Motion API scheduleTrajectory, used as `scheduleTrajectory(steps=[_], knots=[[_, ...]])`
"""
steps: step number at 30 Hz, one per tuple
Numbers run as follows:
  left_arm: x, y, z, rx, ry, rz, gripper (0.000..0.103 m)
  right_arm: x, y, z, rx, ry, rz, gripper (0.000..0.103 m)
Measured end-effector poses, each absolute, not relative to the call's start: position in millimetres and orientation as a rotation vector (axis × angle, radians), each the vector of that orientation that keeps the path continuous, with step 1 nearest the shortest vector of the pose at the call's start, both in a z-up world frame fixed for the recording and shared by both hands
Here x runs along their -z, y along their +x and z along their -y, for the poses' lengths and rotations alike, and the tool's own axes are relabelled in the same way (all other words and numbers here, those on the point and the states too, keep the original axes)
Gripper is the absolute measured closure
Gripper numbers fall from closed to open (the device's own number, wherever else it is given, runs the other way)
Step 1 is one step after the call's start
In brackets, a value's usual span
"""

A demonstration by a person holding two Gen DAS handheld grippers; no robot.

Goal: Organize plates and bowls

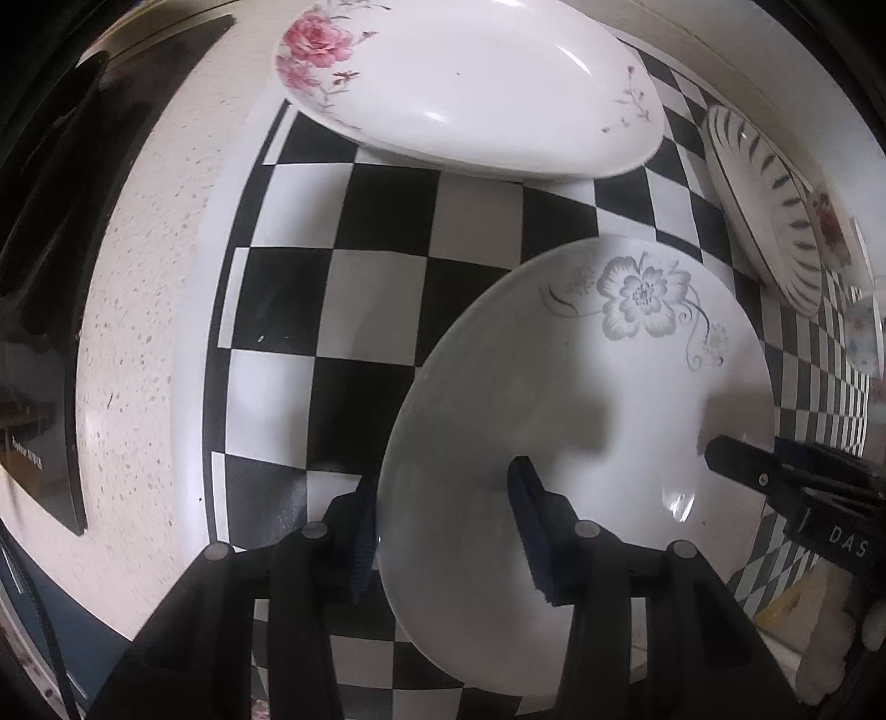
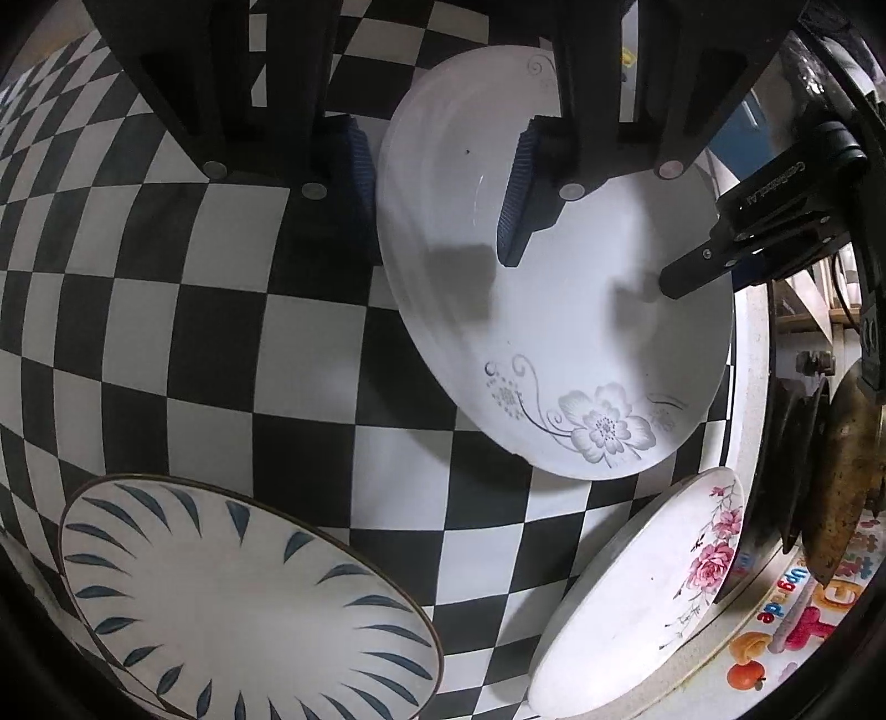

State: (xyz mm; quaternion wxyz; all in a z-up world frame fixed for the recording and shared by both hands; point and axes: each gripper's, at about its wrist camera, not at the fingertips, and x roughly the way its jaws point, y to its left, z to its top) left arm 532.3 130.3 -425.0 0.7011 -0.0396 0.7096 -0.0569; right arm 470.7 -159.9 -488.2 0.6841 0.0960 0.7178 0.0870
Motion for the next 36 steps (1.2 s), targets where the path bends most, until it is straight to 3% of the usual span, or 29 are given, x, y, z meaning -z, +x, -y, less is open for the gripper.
scheduleTrajectory(steps=[10,14,24,36], knots=[[423,550,-103,0.154,-0.055,-1.591,0.060,486,474,164,-0.205,0.199,-1.638,0.055],[413,538,-107,0.147,-0.064,-1.579,0.061,485,471,158,-0.169,0.132,-1.621,0.069],[399,508,-84,0.143,-0.030,-1.554,0.065,481,457,163,-0.176,0.142,-1.601,0.070],[359,474,16,0.230,0.018,-1.517,0.065,458,427,214,-0.115,0.232,-1.539,0.072]])
